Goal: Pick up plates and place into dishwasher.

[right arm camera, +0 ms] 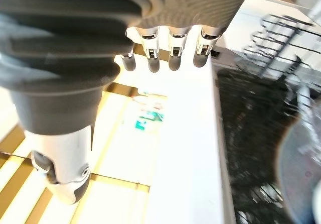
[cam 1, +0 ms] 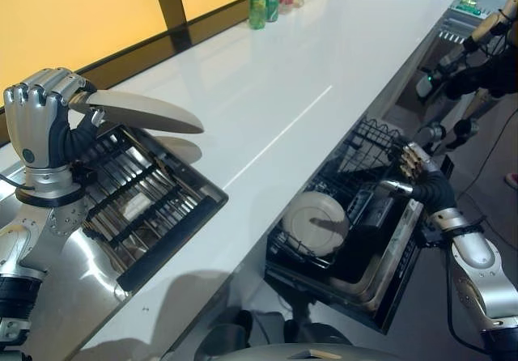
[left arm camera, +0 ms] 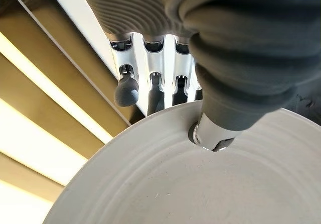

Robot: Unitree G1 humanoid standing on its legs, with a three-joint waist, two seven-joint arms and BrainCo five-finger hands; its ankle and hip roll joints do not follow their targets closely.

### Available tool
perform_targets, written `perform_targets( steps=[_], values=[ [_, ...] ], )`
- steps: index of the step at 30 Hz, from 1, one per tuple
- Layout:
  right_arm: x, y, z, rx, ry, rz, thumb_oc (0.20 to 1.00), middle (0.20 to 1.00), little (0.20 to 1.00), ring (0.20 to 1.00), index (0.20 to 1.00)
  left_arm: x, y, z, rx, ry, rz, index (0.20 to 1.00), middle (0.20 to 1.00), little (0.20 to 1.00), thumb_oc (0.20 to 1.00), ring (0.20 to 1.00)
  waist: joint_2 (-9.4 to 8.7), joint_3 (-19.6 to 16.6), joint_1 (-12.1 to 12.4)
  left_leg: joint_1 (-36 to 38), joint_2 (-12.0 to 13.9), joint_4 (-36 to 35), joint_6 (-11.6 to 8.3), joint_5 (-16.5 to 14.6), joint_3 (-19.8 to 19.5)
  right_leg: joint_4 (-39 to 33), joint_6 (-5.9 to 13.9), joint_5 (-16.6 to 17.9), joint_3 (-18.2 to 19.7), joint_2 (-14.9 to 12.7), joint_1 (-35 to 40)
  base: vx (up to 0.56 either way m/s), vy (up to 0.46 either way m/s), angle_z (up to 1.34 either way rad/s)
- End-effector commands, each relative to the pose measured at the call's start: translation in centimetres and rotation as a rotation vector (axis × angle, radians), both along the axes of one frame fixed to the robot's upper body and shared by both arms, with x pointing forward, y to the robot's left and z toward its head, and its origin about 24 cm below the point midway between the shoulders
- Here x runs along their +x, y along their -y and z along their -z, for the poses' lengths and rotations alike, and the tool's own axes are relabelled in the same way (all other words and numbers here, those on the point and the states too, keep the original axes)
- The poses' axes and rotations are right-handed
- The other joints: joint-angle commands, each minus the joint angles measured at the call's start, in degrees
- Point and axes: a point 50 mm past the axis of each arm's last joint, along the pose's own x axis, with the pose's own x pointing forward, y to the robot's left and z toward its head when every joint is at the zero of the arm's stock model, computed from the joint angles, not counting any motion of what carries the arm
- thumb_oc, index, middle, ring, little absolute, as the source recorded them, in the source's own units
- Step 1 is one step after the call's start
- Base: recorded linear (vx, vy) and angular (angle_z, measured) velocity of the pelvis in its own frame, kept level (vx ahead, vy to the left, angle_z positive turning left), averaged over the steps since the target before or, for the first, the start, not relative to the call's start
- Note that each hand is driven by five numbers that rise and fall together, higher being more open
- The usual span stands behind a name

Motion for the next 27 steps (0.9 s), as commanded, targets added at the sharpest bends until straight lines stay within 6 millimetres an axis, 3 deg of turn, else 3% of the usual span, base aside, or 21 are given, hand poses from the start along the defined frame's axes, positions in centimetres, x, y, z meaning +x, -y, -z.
perform_targets(
  steps=[1,6,10,16,27],
  values=[
    [-0.2,-0.9,-6.9,-0.051,0.349,-0.065,1.0,1.0,1.0,1.0,1.0,-0.9,-0.2,-2.6,-0.08,0.158,0.018,0.2,0.2,0.2,0.2,0.2,0.48,-2.8,0.9,2.2,-0.3,-4.1,2.54,-0.4,-0.9,2.0,3.57,1.0,-0.5,0.6,-2.3,-0.01,-0.063,-0.02],
    [-0.4,-3.3,-9.8,-0.089,0.513,-0.175,1.0,1.0,1.0,1.0,1.0,-0.4,1.3,-2.1,-0.14,0.141,0.103,0.2,0.2,0.2,0.2,0.2,0.26,-3.7,2.2,2.8,-0.4,-4.7,2.48,-0.4,-1.8,1.1,3.41,0.9,-0.8,0.6,-1.2,-0.01,-0.048,0.0],
    [0.0,-6.9,-11.3,-0.119,0.577,-0.321,1.0,1.0,1.0,1.0,1.0,0.6,3.5,-1.9,-0.218,0.112,0.219,0.2,0.2,0.2,0.2,0.2,-0.18,-5.1,3.7,3.3,-0.6,-5.4,2.36,-0.1,-2.8,0.3,3.23,1.0,-1.8,0.3,-0.2,-0.02,-0.049,0.06],
    [1.0,-11.9,-11.2,-0.148,0.543,-0.443,1.0,1.0,1.0,1.0,1.0,1.5,7.1,-2.7,-0.261,0.111,0.356,0.2,0.2,0.2,0.2,0.2,-0.89,-6.8,6.2,3.8,-0.8,-6.0,2.28,0.4,-4.4,-0.9,2.9,1.2,-3.3,-0.1,1.3,-0.03,-0.046,0.18],
    [0.7,-18.0,-11.1,-0.133,0.521,-0.568,1.0,1.0,1.0,1.0,1.0,-0.2,11.5,-4.4,-0.28,0.132,0.577,0.2,0.2,0.2,0.2,0.2,-1.57,-7.2,11.1,2.6,-2.1,-6.2,1.71,1.4,-8.4,-1.3,2.98,2.0,-6.6,-0.5,1.9,-0.05,-0.024,0.21]
  ],
)
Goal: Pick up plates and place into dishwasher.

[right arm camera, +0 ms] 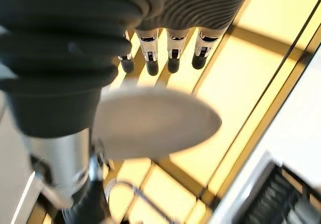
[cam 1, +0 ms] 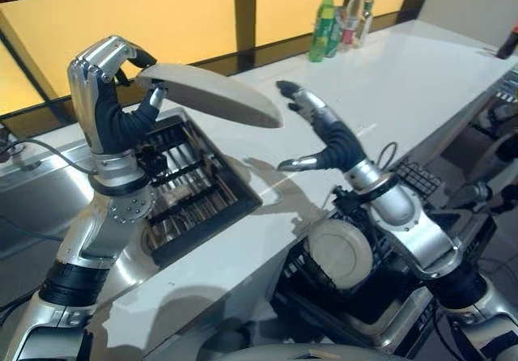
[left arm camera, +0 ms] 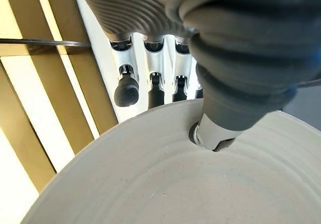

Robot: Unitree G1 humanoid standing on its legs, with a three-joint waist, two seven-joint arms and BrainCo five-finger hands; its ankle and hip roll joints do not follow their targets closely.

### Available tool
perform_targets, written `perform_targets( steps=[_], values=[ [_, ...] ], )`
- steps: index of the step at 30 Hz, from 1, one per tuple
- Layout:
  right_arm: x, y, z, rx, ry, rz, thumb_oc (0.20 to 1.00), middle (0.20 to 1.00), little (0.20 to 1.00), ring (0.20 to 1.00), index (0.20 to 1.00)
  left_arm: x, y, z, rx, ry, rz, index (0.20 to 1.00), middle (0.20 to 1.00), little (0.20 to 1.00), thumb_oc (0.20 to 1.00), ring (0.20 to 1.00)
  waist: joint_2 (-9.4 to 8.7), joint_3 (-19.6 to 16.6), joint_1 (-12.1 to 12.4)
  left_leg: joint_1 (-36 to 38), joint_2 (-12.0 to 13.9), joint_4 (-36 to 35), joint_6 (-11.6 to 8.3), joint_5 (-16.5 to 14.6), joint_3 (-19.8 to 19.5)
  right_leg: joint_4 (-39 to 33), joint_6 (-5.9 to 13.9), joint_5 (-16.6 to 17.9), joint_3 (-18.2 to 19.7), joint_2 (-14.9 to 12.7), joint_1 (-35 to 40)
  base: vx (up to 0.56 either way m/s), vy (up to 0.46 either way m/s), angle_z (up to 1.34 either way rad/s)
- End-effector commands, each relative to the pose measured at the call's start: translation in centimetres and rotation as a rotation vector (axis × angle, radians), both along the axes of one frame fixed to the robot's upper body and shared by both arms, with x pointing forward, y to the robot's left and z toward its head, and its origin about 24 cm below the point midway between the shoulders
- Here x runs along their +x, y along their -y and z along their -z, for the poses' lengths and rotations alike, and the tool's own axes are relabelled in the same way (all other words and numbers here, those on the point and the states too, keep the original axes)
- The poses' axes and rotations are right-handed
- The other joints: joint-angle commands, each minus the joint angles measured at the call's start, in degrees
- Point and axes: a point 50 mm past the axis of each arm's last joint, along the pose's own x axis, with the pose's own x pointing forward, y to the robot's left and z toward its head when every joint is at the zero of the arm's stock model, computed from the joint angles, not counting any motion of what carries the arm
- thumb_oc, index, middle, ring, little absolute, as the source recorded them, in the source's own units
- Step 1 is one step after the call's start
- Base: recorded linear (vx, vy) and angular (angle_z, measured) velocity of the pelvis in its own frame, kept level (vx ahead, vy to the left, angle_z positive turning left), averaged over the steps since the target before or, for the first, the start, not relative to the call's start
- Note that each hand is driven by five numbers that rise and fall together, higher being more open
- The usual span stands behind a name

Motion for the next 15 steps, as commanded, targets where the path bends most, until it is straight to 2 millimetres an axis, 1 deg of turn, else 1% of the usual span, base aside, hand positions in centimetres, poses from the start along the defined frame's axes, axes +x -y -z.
perform_targets(
  steps=[1,4,6,8,12,15],
  values=[
    [-1.8,-1.7,-3.5,0.073,0.159,-0.063,1.0,1.0,1.0,1.0,1.0,-0.5,1.3,-2.1,-0.02,0.078,0.092,0.2,0.2,0.2,0.2,0.2,-0.46,-3.1,2.1,2.0,-1.2,-5.1,2.51,0.6,-2.0,4.2,3.52,1.2,-0.9,-0.3,-2.9,-0.01,-0.018,0.34],
    [-1.5,-2.5,-3.4,0.065,0.164,-0.024,1.0,1.0,1.0,1.0,1.0,-0.7,2.1,-2.3,-0.022,0.069,0.14,0.2,0.2,0.2,0.2,0.2,-0.71,-3.2,3.3,1.7,-1.5,-5.3,2.44,1.0,-3.1,4.1,3.44,1.3,-2.2,-0.3,-2.7,-0.01,-0.024,0.26],
    [-1.0,-2.7,-3.6,0.051,0.183,0.055,1.0,1.0,1.0,1.0,1.0,-0.8,2.7,-2.4,-0.013,0.056,0.174,0.2,0.2,0.2,0.2,0.2,-0.86,-3.3,4.1,1.5,-1.8,-5.3,2.32,1.2,-4.1,4.1,3.37,1.2,-2.9,-0.4,-2.6,0.0,-0.024,0.3],
    [-0.5,-2.8,-3.7,0.042,0.177,0.097,1.0,1.0,1.0,1.0,1.0,-0.7,2.9,-2.5,-0.025,0.026,0.202,0.2,0.2,0.2,0.2,0.2,-0.9,-3.4,4.5,1.3,-1.9,-5.2,2.27,1.3,-4.6,4.1,3.36,1.3,-3.3,-0.5,-2.5,-0.01,-0.013,0.22],
    [-0.8,-3.5,-3.8,0.016,0.203,0.105,1.0,1.0,1.0,1.0,1.0,-0.3,3.5,-1.9,-0.046,-0.036,0.243,0.2,0.2,0.2,0.2,0.2,-0.88,-3.4,4.8,1.1,-2.2,-5.4,2.28,1.6,-5.0,4.0,3.53,1.7,-3.6,-0.5,-2.7,-0.01,-0.002,0.1],
    [-0.5,-3.6,-4.4,0.008,0.257,0.191,1.0,1.0,1.0,1.0,1.0,-0.3,3.9,-1.2,-0.075,-0.082,0.301,0.2,0.2,0.2,0.2,0.2,-0.96,-3.4,5.9,1.1,-2.6,-5.6,2.27,1.8,-6.3,3.7,3.41,1.7,-4.3,-0.6,-2.2,0.01,-0.001,0.17]
  ],
)
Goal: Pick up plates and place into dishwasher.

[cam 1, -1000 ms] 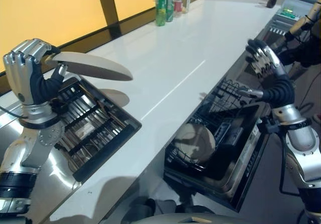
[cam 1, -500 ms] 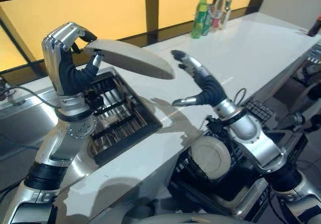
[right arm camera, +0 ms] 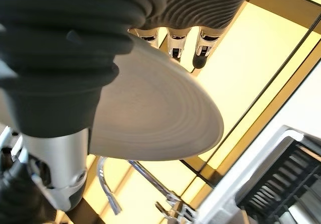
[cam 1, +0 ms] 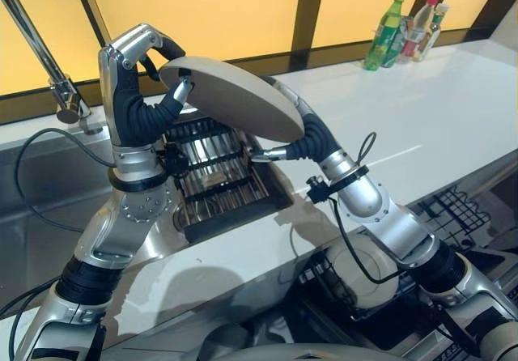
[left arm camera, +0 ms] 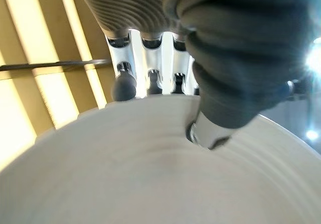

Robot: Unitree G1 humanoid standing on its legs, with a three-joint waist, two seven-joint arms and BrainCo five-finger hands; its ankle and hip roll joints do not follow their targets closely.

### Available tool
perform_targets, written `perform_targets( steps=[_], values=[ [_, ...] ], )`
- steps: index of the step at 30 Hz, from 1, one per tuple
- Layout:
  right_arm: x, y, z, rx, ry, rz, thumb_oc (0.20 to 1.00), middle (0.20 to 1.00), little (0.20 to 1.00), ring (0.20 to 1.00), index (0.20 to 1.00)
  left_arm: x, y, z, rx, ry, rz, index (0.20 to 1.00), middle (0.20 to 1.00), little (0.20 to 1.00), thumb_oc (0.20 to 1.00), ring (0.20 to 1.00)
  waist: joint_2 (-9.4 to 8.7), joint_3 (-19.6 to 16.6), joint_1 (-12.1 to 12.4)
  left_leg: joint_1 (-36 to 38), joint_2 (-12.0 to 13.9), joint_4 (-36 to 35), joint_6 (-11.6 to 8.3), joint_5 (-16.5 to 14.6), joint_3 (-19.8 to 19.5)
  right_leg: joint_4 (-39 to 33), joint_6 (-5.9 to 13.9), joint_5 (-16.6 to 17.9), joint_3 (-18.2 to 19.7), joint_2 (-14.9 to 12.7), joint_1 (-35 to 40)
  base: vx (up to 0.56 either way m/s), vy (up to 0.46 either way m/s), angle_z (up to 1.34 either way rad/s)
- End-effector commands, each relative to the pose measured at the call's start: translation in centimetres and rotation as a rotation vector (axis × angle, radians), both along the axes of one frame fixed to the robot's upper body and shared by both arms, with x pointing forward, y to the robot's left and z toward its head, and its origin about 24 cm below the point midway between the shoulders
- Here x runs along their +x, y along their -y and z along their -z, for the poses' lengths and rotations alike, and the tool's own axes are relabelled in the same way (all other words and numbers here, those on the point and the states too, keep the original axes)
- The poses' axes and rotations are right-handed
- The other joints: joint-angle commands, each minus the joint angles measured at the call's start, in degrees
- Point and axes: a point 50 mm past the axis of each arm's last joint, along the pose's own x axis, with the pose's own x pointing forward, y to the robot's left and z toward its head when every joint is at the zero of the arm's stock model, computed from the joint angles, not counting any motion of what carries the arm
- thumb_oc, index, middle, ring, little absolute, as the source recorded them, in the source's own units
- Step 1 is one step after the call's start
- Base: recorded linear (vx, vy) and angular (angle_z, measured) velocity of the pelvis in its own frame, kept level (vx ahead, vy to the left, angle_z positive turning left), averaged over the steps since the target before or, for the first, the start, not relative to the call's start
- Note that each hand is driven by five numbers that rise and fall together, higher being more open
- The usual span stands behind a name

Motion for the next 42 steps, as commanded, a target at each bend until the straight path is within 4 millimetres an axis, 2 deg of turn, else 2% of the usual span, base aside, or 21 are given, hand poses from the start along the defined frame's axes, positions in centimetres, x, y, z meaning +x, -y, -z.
perform_targets(
  steps=[1,5,6,7,8,9,13,19,28,32,33,34,35,38,42],
  values=[
    [-1.5,-1.7,-4.5,0.055,0.242,-0.007,1.0,1.0,1.0,1.0,1.0,-0.6,1.9,-0.7,-0.005,0.024,0.159,0.2,0.2,0.2,0.2,0.2,-0.48,-3.2,1.5,3.2,-1.0,-5.6,2.55,0.9,-1.0,5.0,3.05,2.1,0.6,0.1,-2.8,0.02,-0.009,0.2],
    [-1.1,-1.5,-4.8,0.076,0.232,0.024,1.0,1.0,1.0,1.0,1.0,-0.6,2.1,-0.3,0.0,-0.008,0.195,0.2,0.2,0.2,0.2,0.2,-0.78,-3.4,2.2,3.6,-1.2,-5.9,2.71,0.4,-1.7,5.3,2.97,1.5,0.2,0.0,-2.5,0.03,-0.015,0.19],
    [-1.1,-1.5,-4.8,0.083,0.234,0.027,0.9,0.9,0.9,0.9,0.9,-0.6,2.1,-0.2,-0.001,-0.012,0.197,0.2,0.2,0.2,0.2,0.2,-0.8,-3.4,2.3,3.6,-1.3,-5.9,2.75,0.4,-1.7,5.3,2.98,1.5,0.1,-0.1,-2.4,0.05,-0.028,0.08],
    [-1.1,-1.4,-4.9,0.101,0.233,0.029,0.589,0.589,0.589,0.589,0.589,-0.6,2.1,-0.2,-0.005,-0.016,0.201,0.2,0.2,0.2,0.2,0.2,-0.84,-3.4,2.4,3.7,-1.3,-6.0,2.78,0.5,-1.8,5.3,3.01,1.6,-0.1,-0.1,-2.4,0.0,0.0,0.0],
    [-1.2,-1.3,-5.0,0.125,0.237,0.026,0.338,0.338,0.338,0.338,0.338,-0.6,2.1,-0.1,-0.006,-0.015,0.201,0.2,0.2,0.2,0.2,0.2,-0.84,-3.4,2.5,3.8,-1.3,-6.0,2.83,0.4,-1.9,5.4,3.04,1.7,-0.2,-0.1,-2.3,0.0,0.0,0.0],
    [-1.3,-1.2,-5.0,0.139,0.236,0.022,0.2,0.2,0.2,0.2,0.2,-0.7,2.1,-0.1,-0.006,-0.015,0.199,0.2,0.2,0.2,0.2,0.2,-0.81,-3.5,2.5,3.8,-1.4,-6.0,2.85,0.5,-1.9,5.4,3.01,1.7,-0.3,-0.1,-2.3,0.0,0.0,0.0],
    [-1.7,-1.5,-4.8,0.211,0.186,-0.036,0.2,0.2,0.2,0.2,0.2,-0.7,1.9,0.2,-0.011,-0.01,0.189,0.2,0.2,0.2,0.2,0.2,-0.72,-3.7,2.5,3.9,-1.5,-5.9,2.88,0.4,-2.0,5.2,2.94,1.7,-0.3,-0.1,-2.2,0.01,-0.004,0.02],
    [-1.5,-1.7,-4.0,0.216,0.153,-0.036,0.2,0.2,0.2,0.2,0.2,-0.8,1.9,0.3,-0.008,-0.011,0.198,0.2,0.2,0.2,0.2,0.2,-0.76,-3.8,2.8,3.9,-1.3,-5.5,2.93,0.2,-1.8,5.6,2.7,1.3,-1.1,-0.3,-2.0,0.0,-0.007,0.02],
    [-1.3,-1.0,-3.8,0.207,0.145,-0.021,0.2,0.2,0.2,0.2,0.2,-0.7,1.5,0.5,-0.009,-0.01,0.186,0.2,0.2,0.2,0.2,0.2,-0.72,-4.0,2.3,4.5,-1.3,-5.2,3.11,-0.1,-1.6,6.2,2.25,0.8,-1.4,-0.1,-1.9,0.0,-0.002,0.01],
    [-1.0,-0.3,-3.5,0.179,0.168,0.039,0.2,0.2,0.2,0.2,0.2,-0.1,1.1,1.2,-0.011,-0.089,0.158,0.2,0.2,0.2,0.2,0.2,-0.52,-4.2,2.1,4.6,-1.3,-5.1,3.11,-0.2,-1.4,6.6,2.2,0.7,-1.6,-0.1,-1.8,-0.01,-0.002,0.0],
    [-0.8,0.4,-3.5,0.165,0.185,0.087,0.2,0.2,0.2,0.2,0.2,0.1,0.6,1.4,-0.038,-0.12,0.142,0.398,0.398,0.398,0.398,0.398,-0.5,-4.3,2.0,4.7,-1.4,-5.1,3.17,-0.3,-1.3,6.6,2.22,0.7,-1.7,-0.1,-1.8,-0.04,-0.012,0.01],
    [-0.6,1.1,-3.5,0.162,0.193,0.123,0.2,0.2,0.2,0.2,0.2,0.3,0.1,1.8,-0.055,-0.151,0.125,0.787,0.787,0.787,0.787,0.787,-0.49,-4.2,2.0,4.8,-1.3,-5.1,3.18,-0.3,-1.2,6.7,2.18,0.8,-1.8,-0.1,-1.7,-0.04,-0.016,0.02],
    [-0.4,2.3,-3.5,0.161,0.205,0.173,0.2,0.2,0.2,0.2,0.2,0.3,-0.9,2.2,-0.082,-0.165,0.089,1.0,1.0,1.0,1.0,1.0,-0.43,-4.2,1.7,4.9,-1.3,-5.0,3.19,-0.4,-1.1,6.7,2.2,0.8,-1.7,-0.1,-1.7,-0.04,-0.015,0.03],
    [-0.3,5.2,-3.2,0.152,0.218,0.279,0.2,0.2,0.2,0.2,0.2,0.1,-3.3,2.9,-0.131,-0.156,-0.033,1.0,1.0,1.0,1.0,1.0,-0.32,-4.3,0.5,5.1,-1.1,-4.8,3.44,-0.7,-0.6,7.0,2.23,1.3,-0.9,0.0,-1.9,-0.01,-0.005,0.01],
    [-0.4,8.4,-2.7,0.123,0.224,0.37,0.2,0.2,0.2,0.2,0.2,-0.2,-6.3,2.8,-0.176,-0.123,-0.194,1.0,1.0,1.0,1.0,1.0,0.03,-4.7,-1.7,5.1,-0.5,-4.5,3.46,-0.6,1.0,6.7,2.13,2.0,0.4,0.2,-2.3,-0.03,0.008,-0.08]
  ],
)
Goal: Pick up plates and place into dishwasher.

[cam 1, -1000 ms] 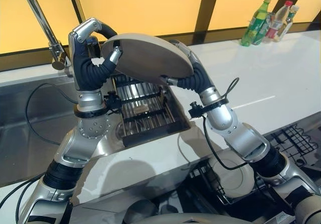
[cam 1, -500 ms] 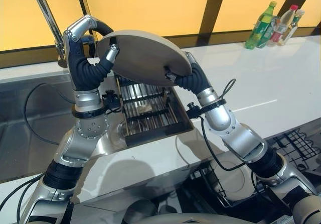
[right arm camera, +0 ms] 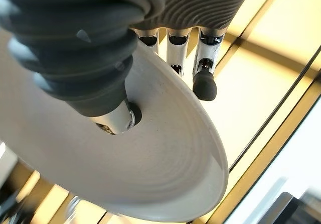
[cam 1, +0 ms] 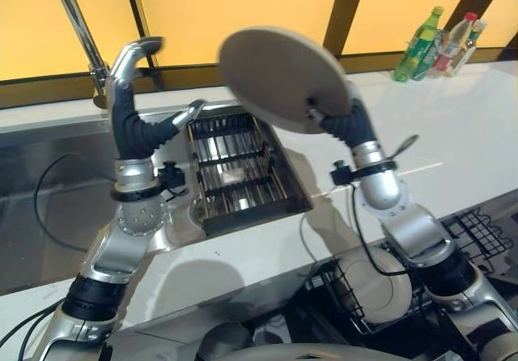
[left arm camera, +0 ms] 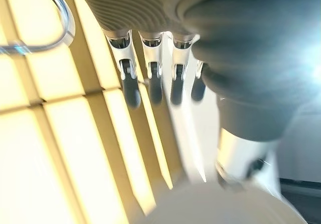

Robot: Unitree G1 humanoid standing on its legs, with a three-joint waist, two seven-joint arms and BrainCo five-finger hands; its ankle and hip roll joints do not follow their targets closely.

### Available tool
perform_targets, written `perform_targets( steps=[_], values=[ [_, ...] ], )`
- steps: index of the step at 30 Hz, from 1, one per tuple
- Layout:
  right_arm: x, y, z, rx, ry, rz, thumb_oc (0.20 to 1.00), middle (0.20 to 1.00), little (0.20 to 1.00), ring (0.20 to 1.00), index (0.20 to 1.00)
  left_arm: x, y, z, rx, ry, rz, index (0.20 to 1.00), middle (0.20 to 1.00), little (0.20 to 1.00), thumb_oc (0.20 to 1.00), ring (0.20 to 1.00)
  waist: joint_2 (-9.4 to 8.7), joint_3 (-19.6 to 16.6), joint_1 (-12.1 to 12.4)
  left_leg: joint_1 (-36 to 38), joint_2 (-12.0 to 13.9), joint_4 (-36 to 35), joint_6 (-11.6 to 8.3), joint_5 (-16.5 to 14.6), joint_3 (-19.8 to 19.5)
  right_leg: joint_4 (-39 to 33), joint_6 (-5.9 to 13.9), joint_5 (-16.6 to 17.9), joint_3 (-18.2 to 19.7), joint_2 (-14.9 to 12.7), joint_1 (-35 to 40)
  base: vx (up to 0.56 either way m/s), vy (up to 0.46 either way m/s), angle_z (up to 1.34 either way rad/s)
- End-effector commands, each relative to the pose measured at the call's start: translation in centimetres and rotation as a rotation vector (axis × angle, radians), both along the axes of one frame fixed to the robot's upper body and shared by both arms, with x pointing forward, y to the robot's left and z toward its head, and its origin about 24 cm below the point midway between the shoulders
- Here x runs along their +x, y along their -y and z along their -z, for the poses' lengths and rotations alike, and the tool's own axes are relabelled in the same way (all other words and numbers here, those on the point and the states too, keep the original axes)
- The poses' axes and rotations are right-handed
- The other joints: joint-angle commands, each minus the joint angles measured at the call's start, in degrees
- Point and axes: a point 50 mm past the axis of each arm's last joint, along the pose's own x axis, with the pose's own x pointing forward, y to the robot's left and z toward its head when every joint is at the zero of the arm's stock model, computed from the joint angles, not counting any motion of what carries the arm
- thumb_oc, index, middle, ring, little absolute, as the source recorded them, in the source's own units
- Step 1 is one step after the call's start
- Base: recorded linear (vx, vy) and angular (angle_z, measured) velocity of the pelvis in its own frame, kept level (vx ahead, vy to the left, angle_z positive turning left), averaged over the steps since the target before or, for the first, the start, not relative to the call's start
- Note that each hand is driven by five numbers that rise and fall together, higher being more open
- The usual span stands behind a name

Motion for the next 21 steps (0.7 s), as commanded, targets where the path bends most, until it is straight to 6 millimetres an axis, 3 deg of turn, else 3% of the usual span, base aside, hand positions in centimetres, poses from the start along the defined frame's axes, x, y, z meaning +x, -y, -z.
perform_targets(
  steps=[1,10,21],
  values=[
    [-1.7,1.8,-2.0,-0.018,0.171,0.027,0.2,0.2,0.2,0.2,0.2,-0.2,-3.0,-0.1,-0.044,0.031,-0.144,1.0,1.0,1.0,1.0,1.0,1.42,-5.0,-3.0,4.0,0.9,-4.0,2.92,-1.8,3.1,6.6,1.63,2.4,2.3,1.4,-3.5,0.01,0.007,-0.16],
    [-2.7,7.7,-0.8,-0.039,0.147,0.257,0.2,0.2,0.2,0.2,0.2,-1.4,-5.8,0.6,-0.085,0.023,-0.286,1.0,1.0,1.0,1.0,1.0,2.25,-4.6,-7.8,4.9,2.8,-3.8,2.68,-2.6,7.9,4.9,1.22,2.4,5.4,1.5,-2.8,0.02,0.02,-0.25],
    [-5.4,15.1,3.3,-0.09,-0.028,0.59,0.2,0.2,0.2,0.2,0.2,-3.7,-8.9,1.9,-0.017,-0.037,-0.42,1.0,1.0,1.0,1.0,1.0,3.31,-2.9,-11.8,6.3,3.6,-3.2,2.86,-4.0,12.7,4.5,1.25,1.6,7.3,1.6,-2.6,0.07,0.011,-0.19]
  ],
)
